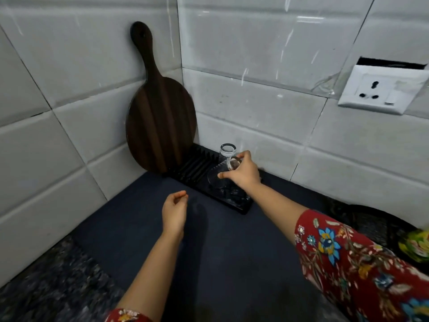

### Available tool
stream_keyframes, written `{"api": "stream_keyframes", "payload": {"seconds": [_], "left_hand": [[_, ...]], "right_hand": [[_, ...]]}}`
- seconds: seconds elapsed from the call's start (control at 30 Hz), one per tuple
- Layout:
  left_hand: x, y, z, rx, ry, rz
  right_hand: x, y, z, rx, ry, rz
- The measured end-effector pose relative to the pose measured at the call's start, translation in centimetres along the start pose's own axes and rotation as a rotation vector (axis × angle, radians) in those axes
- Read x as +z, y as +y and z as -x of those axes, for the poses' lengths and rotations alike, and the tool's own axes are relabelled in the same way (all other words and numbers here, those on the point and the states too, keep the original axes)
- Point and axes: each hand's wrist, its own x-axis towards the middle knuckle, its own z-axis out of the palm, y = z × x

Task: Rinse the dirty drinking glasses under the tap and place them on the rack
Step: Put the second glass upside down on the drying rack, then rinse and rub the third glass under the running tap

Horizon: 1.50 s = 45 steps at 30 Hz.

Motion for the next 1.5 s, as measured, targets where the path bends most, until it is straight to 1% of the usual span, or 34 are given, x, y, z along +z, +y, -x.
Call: {"api": "stream_keyframes", "payload": {"seconds": [0.27,0.37,0.8,0.9,0.97,1.03,1.1,1.2,1.27,1.37,1.5], "left_hand": [[0.9,-0.4,-0.8,0.009,-0.025,-0.031],[1.1,-0.4,-0.8,0.013,-0.029,-0.027],[1.7,-0.2,-0.6,0.065,-0.027,-0.040],[1.7,0.1,-0.2,0.083,0.004,-0.053],[1.8,0.8,0.5,0.125,0.046,-0.053],[2.1,1.6,1.6,0.191,0.081,-0.047],[2.8,2.6,3.3,0.250,0.088,-0.029],[4.8,4.1,6.5,0.296,0.025,0.021],[6.8,5.2,9.4,0.309,-0.057,0.070],[10.3,6.2,14.4,0.309,-0.187,0.120],[15.4,6.3,22.0,0.311,-0.348,0.141]], "right_hand": [[2.2,-1.0,-0.9,-0.164,-0.059,0.203],[2.6,-0.8,-1.1,-0.161,-0.067,0.220],[3.8,-0.4,-0.5,-0.187,-0.011,0.231],[3.4,-0.4,-0.2,-0.185,-0.039,0.235],[2.6,-0.5,0.2,-0.166,-0.033,0.227],[1.3,-0.7,1.1,-0.095,0.016,0.127],[-0.9,-0.6,2.4,0.006,0.055,-0.074],[-5.5,-0.2,5.2,0.149,0.026,-0.490],[-9.7,0.2,7.5,0.193,0.001,-0.655],[-15.8,1.3,11.6,0.208,0.023,-0.762],[-23.3,4.3,16.9,0.193,0.103,-0.797]]}}
